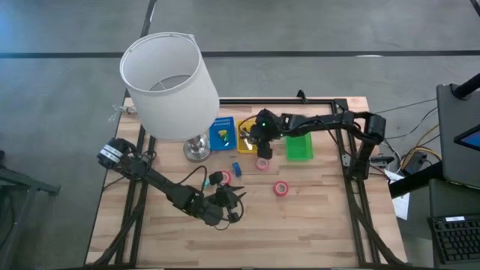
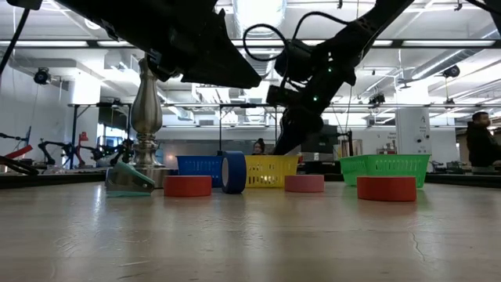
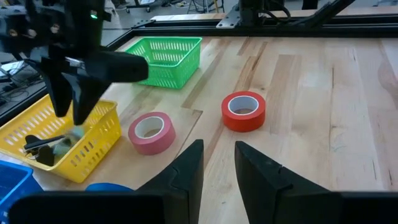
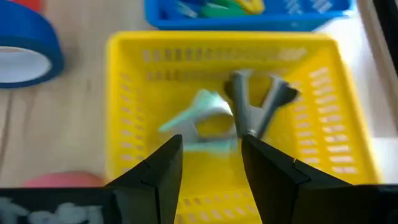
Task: Pick and place Stapler, Stapler remover, tape
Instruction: Put the blue staple remover into the yellow bin
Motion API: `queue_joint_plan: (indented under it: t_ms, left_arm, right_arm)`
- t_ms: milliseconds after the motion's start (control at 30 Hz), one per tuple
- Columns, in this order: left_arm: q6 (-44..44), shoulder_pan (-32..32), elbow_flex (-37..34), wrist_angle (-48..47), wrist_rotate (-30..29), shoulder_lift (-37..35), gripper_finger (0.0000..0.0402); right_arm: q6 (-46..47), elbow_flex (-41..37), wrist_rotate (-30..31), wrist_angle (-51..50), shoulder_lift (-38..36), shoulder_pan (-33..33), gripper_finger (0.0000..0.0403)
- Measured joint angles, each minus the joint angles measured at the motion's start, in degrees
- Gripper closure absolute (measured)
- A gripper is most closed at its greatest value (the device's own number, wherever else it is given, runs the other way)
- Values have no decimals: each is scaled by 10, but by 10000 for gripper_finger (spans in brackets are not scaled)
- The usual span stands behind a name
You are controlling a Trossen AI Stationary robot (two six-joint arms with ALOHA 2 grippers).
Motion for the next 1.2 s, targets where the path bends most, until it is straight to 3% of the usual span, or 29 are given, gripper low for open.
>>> queue_joint_plan:
  t_ms: [367,567,767,900,1200]
  left_arm:
    - [3,-4,5,-21,4,-4,307]
    - [-34,-17,19,-135,7,-31,307]
    - [-145,-18,20,-312,70,-55,307]
    - [-210,-16,19,-410,80,-53,304]
    - [-213,2,19,-512,103,-53,240]
  right_arm:
    - [13,0,-21,-1,-54,12,262]
    - [69,0,-31,-5,-107,47,275]
    - [67,-4,-29,-18,-130,110,283]
    - [64,-5,-28,-17,-125,147,284]
    - [84,-7,-27,-11,-104,191,270]
